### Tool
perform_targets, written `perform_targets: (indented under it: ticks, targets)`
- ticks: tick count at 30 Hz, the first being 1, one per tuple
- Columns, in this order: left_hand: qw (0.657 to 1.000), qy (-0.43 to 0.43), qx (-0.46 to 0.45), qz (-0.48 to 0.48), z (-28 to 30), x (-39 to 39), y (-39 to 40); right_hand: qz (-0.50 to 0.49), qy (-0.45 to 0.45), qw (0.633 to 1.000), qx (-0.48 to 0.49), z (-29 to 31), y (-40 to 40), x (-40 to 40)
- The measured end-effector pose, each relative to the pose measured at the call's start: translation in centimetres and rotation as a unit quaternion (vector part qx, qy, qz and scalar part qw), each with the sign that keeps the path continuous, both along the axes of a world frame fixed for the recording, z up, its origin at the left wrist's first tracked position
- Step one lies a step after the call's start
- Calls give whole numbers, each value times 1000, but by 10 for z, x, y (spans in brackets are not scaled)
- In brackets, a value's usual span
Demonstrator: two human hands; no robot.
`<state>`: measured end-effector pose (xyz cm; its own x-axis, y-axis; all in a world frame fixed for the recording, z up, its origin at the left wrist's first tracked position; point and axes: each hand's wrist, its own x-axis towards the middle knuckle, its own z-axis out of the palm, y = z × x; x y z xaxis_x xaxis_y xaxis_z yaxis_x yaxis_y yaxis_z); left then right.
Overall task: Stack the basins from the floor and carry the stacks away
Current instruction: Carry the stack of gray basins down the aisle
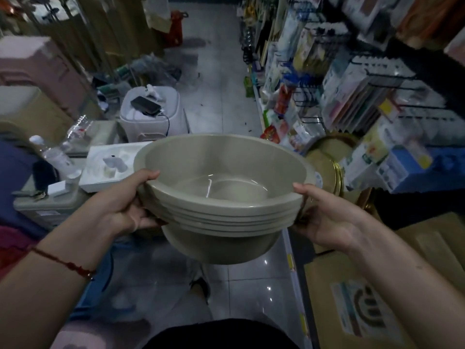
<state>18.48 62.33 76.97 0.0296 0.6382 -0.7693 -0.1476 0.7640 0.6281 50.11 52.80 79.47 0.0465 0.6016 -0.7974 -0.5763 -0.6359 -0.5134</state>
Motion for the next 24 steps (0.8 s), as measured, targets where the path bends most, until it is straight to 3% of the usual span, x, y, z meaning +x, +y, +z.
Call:
perform_targets:
  ticks: [6, 13, 24]
  targets:
    - [1000, -25, -12, -3, -16, 3, 97, 27, -26, 999, 4, 1, 94, -3]
    - [999, -37, -17, -17, -9, 11, 224, -51, -34, 998, -22, -2, 218, -8]
    - [997, -57, -42, -12, -5, 22, 364, -62, -6, 997, -35, -8, 368, 13]
